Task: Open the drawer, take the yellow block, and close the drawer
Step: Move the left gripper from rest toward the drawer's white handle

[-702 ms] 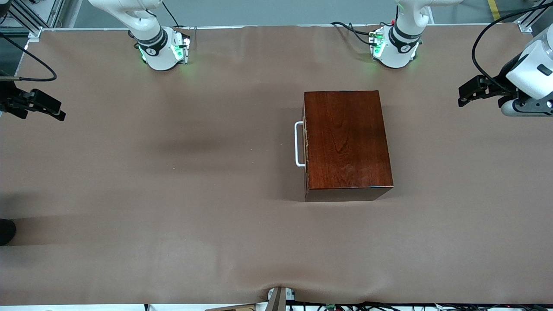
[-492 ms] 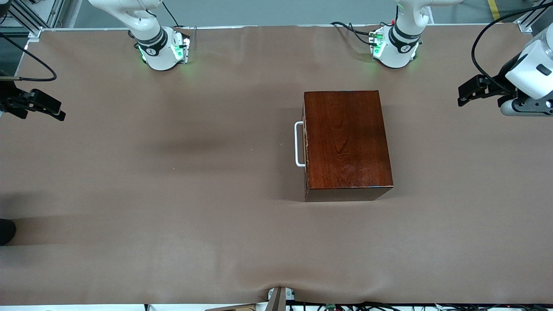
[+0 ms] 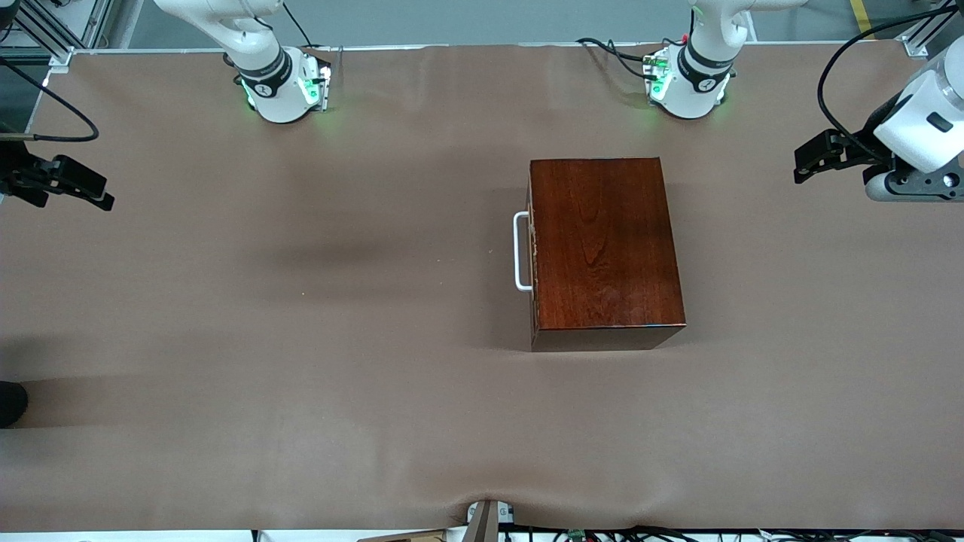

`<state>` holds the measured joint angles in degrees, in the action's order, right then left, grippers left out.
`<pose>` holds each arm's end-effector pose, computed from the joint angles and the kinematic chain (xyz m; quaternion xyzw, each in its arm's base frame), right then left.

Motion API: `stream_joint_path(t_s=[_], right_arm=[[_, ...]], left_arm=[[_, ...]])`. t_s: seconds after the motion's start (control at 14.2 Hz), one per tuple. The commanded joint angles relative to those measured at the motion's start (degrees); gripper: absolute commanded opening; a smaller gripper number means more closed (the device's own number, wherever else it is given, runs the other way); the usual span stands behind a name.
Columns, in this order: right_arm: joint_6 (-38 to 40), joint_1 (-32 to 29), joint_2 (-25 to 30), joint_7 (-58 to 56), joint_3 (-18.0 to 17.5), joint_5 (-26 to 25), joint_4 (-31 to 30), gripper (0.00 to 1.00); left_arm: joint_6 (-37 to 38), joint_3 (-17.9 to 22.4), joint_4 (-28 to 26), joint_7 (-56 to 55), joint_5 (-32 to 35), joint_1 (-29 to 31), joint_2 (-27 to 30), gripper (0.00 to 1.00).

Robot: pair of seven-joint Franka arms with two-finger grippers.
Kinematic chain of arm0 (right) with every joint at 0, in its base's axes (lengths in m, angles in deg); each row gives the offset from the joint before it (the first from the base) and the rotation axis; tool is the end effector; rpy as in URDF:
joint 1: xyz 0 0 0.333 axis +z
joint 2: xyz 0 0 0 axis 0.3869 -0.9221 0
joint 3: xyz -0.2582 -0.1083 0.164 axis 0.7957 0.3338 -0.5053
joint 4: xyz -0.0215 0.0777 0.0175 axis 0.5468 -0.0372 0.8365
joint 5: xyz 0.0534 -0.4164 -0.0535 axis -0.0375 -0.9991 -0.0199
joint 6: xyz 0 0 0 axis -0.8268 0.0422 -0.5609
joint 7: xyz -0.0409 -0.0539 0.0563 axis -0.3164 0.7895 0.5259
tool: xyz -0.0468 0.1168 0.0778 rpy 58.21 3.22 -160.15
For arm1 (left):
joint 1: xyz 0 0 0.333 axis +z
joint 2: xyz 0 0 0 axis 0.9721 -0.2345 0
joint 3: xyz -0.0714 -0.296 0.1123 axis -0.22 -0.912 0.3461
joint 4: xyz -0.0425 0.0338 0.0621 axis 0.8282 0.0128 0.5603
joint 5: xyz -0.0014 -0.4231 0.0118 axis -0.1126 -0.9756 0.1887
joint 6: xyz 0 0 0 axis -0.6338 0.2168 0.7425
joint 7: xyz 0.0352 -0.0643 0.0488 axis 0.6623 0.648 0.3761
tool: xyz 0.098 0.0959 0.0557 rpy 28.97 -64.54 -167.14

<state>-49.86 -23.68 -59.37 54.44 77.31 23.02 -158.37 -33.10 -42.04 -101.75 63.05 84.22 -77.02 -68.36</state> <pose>0.5795 -0.0239 0.6000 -0.9992 0.0381 0.0075 0.0031 0.5593 -0.0581 0.5950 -0.9987 0.0238 0.0450 0.0074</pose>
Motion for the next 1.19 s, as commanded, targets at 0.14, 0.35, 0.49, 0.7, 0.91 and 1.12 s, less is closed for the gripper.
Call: stream_joint_path(t_s=[0.14, 0.35, 0.49, 0.7, 0.91, 1.12], right_arm=[[0.64, -1.45, 0.34, 0.11, -0.92, 0.7, 0.29, 1.0], [0.64, -1.54, 0.42, 0.11, -0.92, 0.7, 0.29, 1.0], [0.64, -1.46, 0.34, 0.11, -0.92, 0.7, 0.29, 1.0], [0.56, -1.54, 0.33, 0.11, -0.92, 0.7, 0.29, 1.0], [0.64, -1.54, 0.33, 0.11, -0.92, 0.7, 0.29, 1.0], [0.64, -1.54, 0.33, 0.11, -0.92, 0.7, 0.29, 1.0]], left_arm=[[-0.31, -0.09, 2.15, 0.65, 0.4, 0.58, -2.01, 1.0], [-0.92, 0.09, 3.55, 0.65, -0.31, 0.41, -3.67, 1.0], [-0.92, -0.34, 5.22, -0.22, -0.31, -0.47, -5.95, 1.0], [-1.1, -0.35, 9.44, -3.2, -0.31, -2.92, -9.39, 1.0], [-1.45, -0.35, 9.8, -10.05, -0.31, -8.18, -9.48, 1.0], [-3.11, -0.35, 9.88, -17.34, -0.31, -14.51, -10.71, 1.0]])
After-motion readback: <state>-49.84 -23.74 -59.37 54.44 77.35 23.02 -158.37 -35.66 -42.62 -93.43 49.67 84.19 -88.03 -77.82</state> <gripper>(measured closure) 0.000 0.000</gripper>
